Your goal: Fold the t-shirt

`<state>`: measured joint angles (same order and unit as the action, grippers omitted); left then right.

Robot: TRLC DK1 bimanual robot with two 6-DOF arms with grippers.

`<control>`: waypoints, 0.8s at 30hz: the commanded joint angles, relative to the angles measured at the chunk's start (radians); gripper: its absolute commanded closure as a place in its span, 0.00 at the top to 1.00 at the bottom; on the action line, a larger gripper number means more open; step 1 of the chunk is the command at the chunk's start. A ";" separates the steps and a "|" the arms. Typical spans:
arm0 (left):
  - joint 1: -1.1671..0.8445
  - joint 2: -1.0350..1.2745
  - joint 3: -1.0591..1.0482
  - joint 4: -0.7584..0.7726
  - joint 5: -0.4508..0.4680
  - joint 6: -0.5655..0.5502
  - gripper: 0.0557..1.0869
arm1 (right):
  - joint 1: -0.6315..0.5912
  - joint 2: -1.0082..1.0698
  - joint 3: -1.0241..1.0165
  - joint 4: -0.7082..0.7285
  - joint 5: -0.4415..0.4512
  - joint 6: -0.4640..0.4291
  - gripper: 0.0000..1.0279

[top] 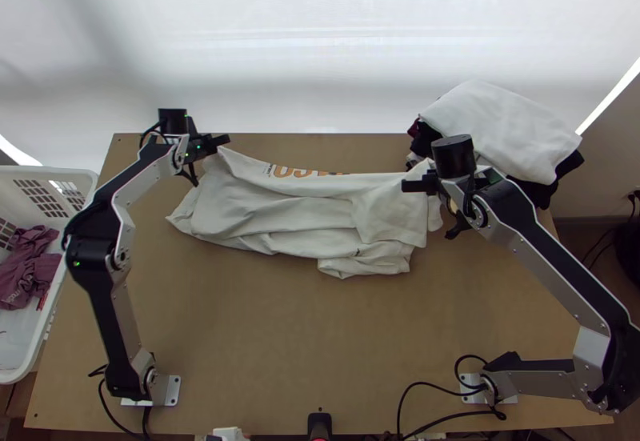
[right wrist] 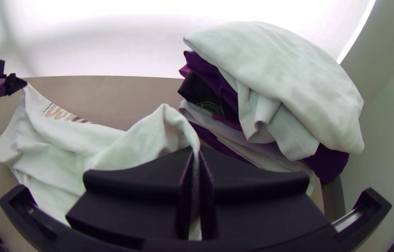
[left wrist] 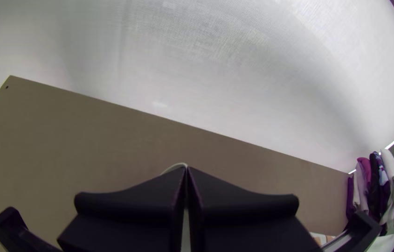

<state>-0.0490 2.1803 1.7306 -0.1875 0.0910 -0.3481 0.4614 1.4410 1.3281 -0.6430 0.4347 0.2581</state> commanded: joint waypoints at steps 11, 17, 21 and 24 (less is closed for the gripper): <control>-0.002 -0.007 0.161 -0.130 0.115 -0.049 0.97 | 0.000 0.007 -0.027 0.023 0.006 0.020 0.03; 0.063 -0.060 0.138 -0.225 0.154 -0.065 0.96 | 0.026 -0.002 -0.040 0.023 0.006 0.035 0.03; 0.110 -0.070 0.132 -0.291 0.210 -0.061 0.96 | 0.029 -0.007 -0.041 0.023 0.006 0.035 0.03; 0.140 -0.068 0.115 -0.311 0.245 -0.066 0.96 | 0.028 -0.005 -0.041 0.023 0.006 0.035 0.03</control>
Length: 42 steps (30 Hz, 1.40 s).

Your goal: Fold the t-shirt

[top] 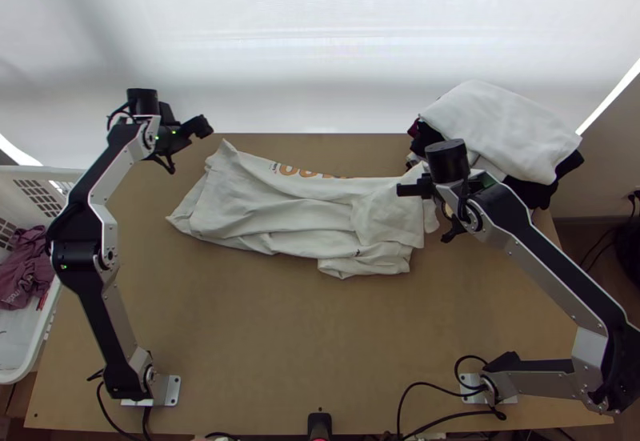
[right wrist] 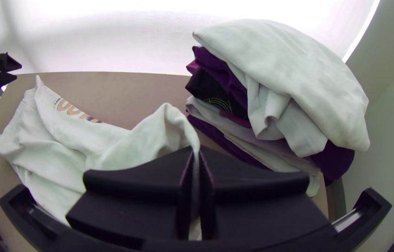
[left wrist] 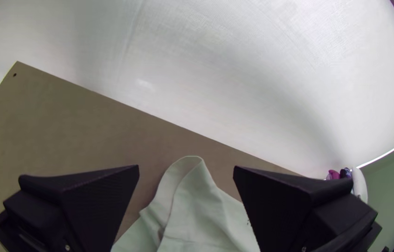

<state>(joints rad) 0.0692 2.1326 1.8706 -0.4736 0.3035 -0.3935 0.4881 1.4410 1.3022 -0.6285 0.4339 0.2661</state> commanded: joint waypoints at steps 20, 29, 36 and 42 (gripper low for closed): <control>0.007 0.024 -0.093 -0.177 0.105 0.036 0.57 | 0.003 -0.008 -0.017 0.009 0.006 0.027 0.03; -0.020 0.050 -0.100 -0.178 0.103 0.045 0.57 | 0.001 0.001 -0.006 0.010 0.006 0.027 0.03; -0.026 0.066 -0.100 -0.175 0.103 0.068 0.57 | -0.006 0.004 0.000 0.010 0.006 0.027 0.03; -0.026 0.004 -0.163 -0.083 0.063 0.076 0.04 | -0.008 0.006 -0.004 0.010 0.006 0.027 0.03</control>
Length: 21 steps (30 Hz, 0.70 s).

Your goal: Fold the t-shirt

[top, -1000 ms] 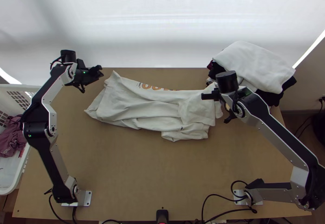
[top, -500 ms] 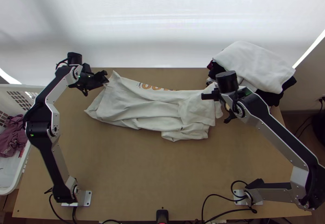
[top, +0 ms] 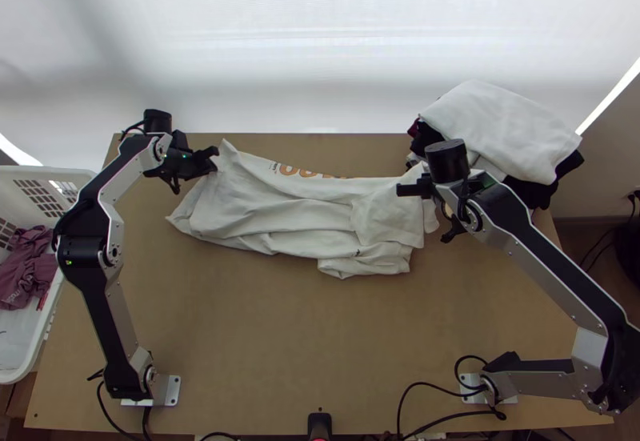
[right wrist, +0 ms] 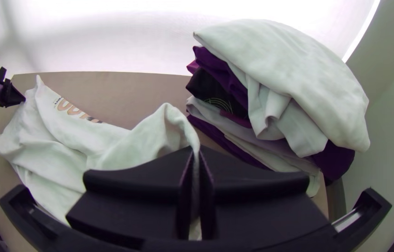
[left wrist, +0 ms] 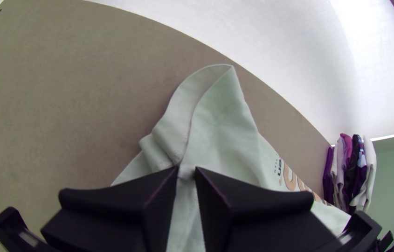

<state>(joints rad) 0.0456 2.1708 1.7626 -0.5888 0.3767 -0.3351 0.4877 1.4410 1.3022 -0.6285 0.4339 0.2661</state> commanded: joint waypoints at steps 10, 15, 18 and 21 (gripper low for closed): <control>0.059 -0.140 0.072 -0.008 -0.009 -0.061 0.04 | -0.044 -0.007 0.028 0.006 0.006 0.024 0.03; 0.082 -0.272 0.115 -0.026 -0.009 -0.102 0.04 | -0.058 -0.047 0.055 -0.013 0.008 0.025 0.03; 0.083 -0.361 0.110 -0.039 -0.010 -0.113 0.04 | -0.063 -0.054 0.092 -0.053 0.006 0.025 0.03; 0.083 -0.440 0.103 -0.039 -0.015 -0.114 0.04 | -0.054 -0.045 0.164 -0.120 -0.017 0.025 0.03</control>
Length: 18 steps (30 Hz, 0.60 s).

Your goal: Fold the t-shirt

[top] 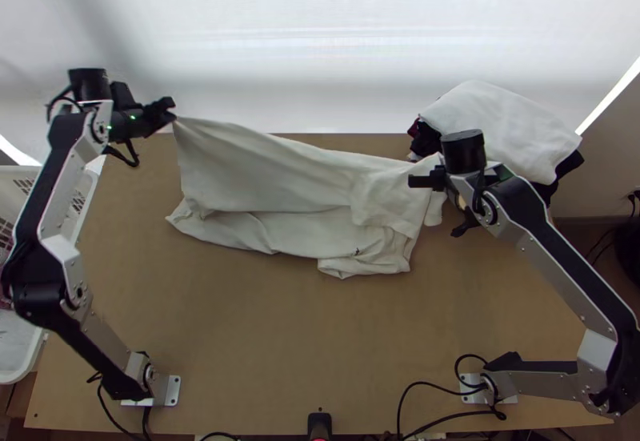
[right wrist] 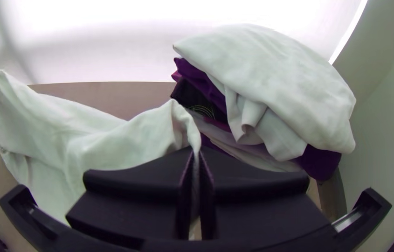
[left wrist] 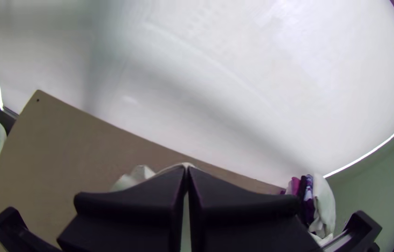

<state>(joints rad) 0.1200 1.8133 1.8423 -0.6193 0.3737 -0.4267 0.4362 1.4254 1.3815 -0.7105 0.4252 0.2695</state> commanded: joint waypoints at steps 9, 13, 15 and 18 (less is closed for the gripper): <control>0.013 -0.249 0.051 0.000 -0.038 -0.021 0.04 | 0.003 0.070 0.433 -0.190 -0.080 0.019 0.03; 0.046 -0.275 0.090 0.001 -0.047 -0.030 0.04 | -0.017 0.142 0.568 -0.219 -0.098 -0.006 0.03; 0.066 -0.276 0.124 0.009 -0.062 -0.040 0.04 | -0.030 0.170 0.623 -0.216 -0.098 -0.023 0.03; 0.104 -0.276 0.181 0.030 -0.070 -0.080 0.04 | -0.039 0.201 0.711 -0.188 -0.098 -0.056 0.03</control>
<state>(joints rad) 0.1902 1.5707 1.9530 -0.6186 0.3176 -0.4576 0.4149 1.5997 2.0045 -0.9207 0.3237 0.2478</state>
